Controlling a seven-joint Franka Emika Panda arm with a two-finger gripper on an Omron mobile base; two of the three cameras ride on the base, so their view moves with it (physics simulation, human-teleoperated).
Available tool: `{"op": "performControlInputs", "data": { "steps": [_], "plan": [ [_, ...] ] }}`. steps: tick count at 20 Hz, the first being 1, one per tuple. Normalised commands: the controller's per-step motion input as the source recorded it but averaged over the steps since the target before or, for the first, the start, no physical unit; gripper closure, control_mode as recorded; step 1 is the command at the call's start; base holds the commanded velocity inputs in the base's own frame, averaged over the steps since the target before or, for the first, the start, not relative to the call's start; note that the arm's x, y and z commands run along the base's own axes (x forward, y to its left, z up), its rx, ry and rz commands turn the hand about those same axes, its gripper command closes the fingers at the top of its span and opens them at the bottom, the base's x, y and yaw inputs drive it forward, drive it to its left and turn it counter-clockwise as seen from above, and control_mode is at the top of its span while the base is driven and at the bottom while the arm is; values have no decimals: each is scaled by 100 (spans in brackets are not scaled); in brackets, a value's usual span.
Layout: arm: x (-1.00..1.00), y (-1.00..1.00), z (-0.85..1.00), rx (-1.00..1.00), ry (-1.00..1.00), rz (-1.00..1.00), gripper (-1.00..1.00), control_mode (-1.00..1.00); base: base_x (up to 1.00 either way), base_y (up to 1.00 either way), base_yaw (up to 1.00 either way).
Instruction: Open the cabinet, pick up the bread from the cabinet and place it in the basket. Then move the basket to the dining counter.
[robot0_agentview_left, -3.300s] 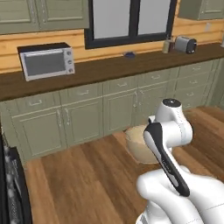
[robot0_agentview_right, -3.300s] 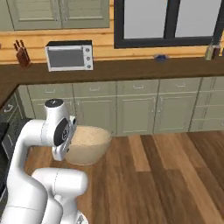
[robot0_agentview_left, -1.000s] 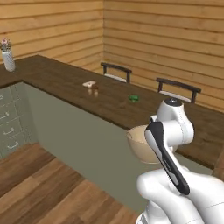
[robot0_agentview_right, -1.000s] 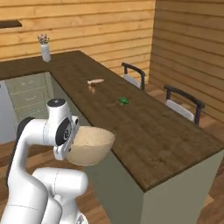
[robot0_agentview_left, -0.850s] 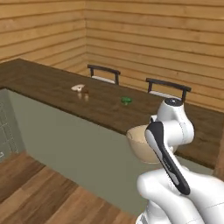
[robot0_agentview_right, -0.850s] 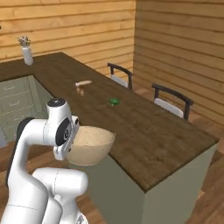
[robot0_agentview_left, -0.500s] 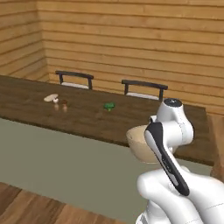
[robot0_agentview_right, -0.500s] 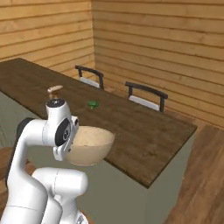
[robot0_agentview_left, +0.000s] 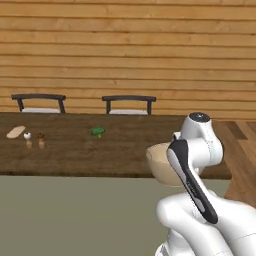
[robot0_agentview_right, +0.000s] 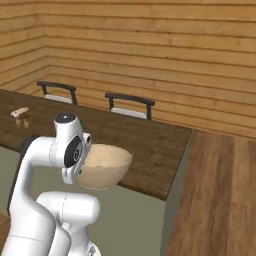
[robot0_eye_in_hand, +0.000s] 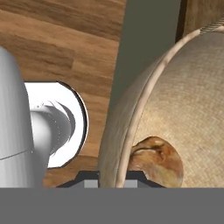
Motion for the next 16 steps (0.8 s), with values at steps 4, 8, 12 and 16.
{"op": "performControlInputs", "data": {
  "steps": [4,8,12,16],
  "plan": [
    [0,0,0,0,0,0,100,100,0,35,-14],
    [19,24,2,0,-18,-2,100,-100,4,23,-3],
    [82,60,3,0,-39,-4,100,-100,0,0,0],
    [97,91,0,0,-28,-5,100,-100,0,0,0]
  ]
}}
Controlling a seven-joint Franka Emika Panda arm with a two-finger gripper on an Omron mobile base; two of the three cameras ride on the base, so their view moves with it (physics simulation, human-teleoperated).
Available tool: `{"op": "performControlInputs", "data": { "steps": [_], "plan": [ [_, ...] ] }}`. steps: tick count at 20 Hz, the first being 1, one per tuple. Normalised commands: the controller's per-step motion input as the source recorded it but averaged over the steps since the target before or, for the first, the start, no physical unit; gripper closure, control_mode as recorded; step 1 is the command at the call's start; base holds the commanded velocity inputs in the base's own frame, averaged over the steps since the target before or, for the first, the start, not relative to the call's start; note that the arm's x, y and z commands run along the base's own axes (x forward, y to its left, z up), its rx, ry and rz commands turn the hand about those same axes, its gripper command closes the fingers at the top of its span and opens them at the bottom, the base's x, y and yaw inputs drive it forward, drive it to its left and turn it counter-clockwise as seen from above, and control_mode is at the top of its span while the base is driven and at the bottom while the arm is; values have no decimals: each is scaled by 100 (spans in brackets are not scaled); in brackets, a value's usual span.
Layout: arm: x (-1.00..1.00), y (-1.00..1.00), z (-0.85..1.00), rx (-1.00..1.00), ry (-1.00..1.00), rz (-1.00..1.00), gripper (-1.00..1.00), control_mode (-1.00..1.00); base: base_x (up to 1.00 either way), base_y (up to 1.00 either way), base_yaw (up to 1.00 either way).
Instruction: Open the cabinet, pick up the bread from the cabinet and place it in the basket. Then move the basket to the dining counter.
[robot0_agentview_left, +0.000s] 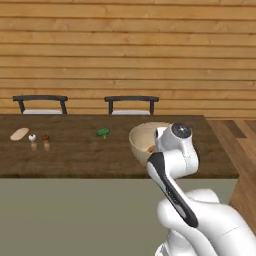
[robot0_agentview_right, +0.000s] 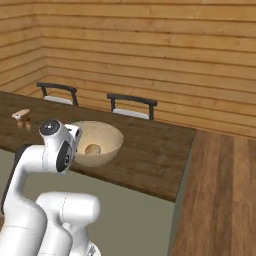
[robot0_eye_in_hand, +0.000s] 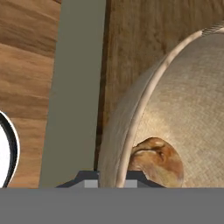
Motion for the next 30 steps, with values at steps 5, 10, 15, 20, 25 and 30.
{"op": "performControlInputs", "data": {
  "steps": [5,10,15,20,25,30],
  "plan": [
    [100,64,-1,0,-7,-11,100,-100,0,0,0],
    [100,-9,0,0,0,-15,100,-100,0,0,0],
    [72,-17,-11,2,1,-8,100,-100,0,0,0],
    [79,-10,-36,0,8,-3,100,-100,0,0,0],
    [66,-2,-34,0,13,-2,100,-100,0,0,0],
    [19,2,-37,0,6,0,100,-100,0,0,0]
  ]
}}
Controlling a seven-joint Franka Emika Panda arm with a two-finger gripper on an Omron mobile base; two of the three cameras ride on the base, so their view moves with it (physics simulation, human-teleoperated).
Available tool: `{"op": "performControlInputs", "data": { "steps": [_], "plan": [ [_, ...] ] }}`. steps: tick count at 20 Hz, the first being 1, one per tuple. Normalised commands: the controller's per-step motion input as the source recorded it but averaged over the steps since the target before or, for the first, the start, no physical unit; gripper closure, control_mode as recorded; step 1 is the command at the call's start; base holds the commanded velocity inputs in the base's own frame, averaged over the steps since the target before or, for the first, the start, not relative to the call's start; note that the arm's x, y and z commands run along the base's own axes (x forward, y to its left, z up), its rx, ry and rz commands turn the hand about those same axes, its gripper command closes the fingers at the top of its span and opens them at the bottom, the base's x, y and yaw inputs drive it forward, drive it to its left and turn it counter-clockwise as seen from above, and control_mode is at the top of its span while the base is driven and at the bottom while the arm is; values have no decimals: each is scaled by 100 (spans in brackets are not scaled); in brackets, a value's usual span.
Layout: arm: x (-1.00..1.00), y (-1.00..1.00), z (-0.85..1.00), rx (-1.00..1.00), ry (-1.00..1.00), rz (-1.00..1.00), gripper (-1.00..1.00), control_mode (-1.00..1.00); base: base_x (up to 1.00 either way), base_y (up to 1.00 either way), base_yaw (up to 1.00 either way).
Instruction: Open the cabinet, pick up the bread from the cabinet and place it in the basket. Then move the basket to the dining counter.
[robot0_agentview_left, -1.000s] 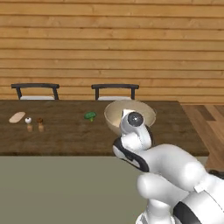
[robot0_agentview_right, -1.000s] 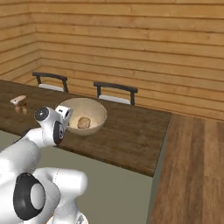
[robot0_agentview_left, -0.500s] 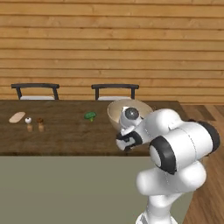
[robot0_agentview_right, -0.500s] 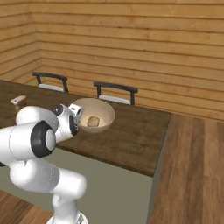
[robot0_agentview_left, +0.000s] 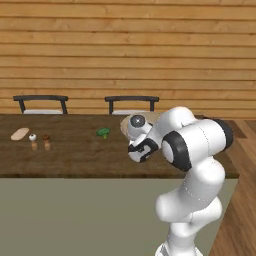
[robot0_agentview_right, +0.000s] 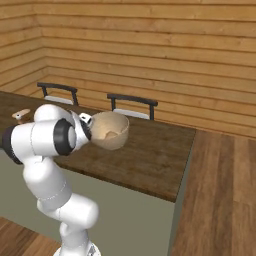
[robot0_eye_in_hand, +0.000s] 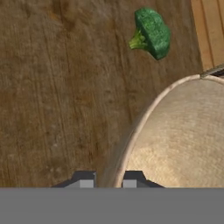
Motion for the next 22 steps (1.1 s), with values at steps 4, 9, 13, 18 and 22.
{"op": "performControlInputs", "data": {
  "steps": [4,9,13,18,22],
  "plan": [
    [0,0,-16,0,0,0,-100,-100,0,0,0],
    [0,-4,5,0,-2,-1,-100,-100,0,0,0],
    [0,-13,55,1,-16,-1,-100,-100,0,0,0],
    [-38,-13,77,5,-14,-6,-100,-100,0,0,0],
    [-99,-36,55,9,-3,-20,-100,-100,0,0,0]
  ]
}}
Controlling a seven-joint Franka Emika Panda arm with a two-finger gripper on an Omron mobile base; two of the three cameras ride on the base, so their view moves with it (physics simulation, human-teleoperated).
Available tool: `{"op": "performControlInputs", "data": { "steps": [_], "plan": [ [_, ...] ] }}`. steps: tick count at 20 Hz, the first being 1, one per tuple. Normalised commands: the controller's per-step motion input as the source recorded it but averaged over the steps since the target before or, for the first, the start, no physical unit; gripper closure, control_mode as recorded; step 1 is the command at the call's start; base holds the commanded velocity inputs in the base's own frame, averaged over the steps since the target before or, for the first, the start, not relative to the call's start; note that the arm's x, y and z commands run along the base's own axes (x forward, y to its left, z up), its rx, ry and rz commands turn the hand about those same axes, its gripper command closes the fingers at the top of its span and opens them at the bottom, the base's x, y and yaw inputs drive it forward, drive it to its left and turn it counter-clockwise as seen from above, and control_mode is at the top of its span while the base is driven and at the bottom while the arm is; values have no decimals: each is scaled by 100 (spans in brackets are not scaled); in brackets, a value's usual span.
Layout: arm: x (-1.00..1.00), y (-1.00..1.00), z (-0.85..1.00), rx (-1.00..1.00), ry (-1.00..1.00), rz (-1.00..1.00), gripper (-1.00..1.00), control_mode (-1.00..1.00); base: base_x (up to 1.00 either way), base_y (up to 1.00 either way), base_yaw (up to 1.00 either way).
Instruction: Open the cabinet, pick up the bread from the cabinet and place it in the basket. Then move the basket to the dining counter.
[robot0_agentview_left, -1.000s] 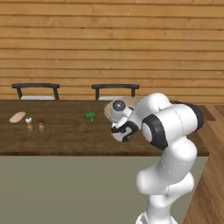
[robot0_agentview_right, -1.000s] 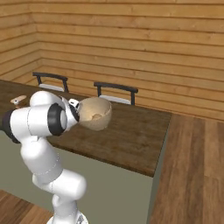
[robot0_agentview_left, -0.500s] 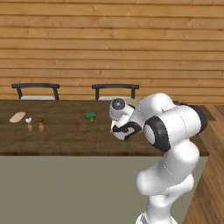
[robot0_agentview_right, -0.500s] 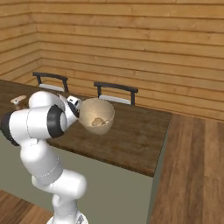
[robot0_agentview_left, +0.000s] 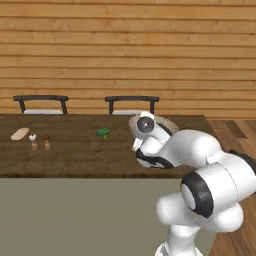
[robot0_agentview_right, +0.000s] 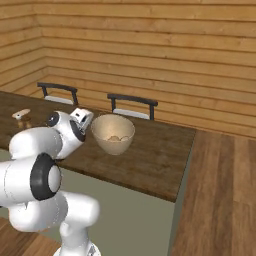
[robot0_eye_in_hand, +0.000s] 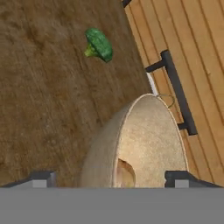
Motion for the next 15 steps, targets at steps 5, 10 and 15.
{"op": "performControlInputs", "data": {
  "steps": [5,10,15],
  "plan": [
    [-100,-28,67,25,0,-34,-100,-100,0,0,0],
    [-96,0,99,32,2,-33,-100,-100,0,0,0],
    [-100,-4,64,36,1,-28,-100,-100,0,0,0]
  ]
}}
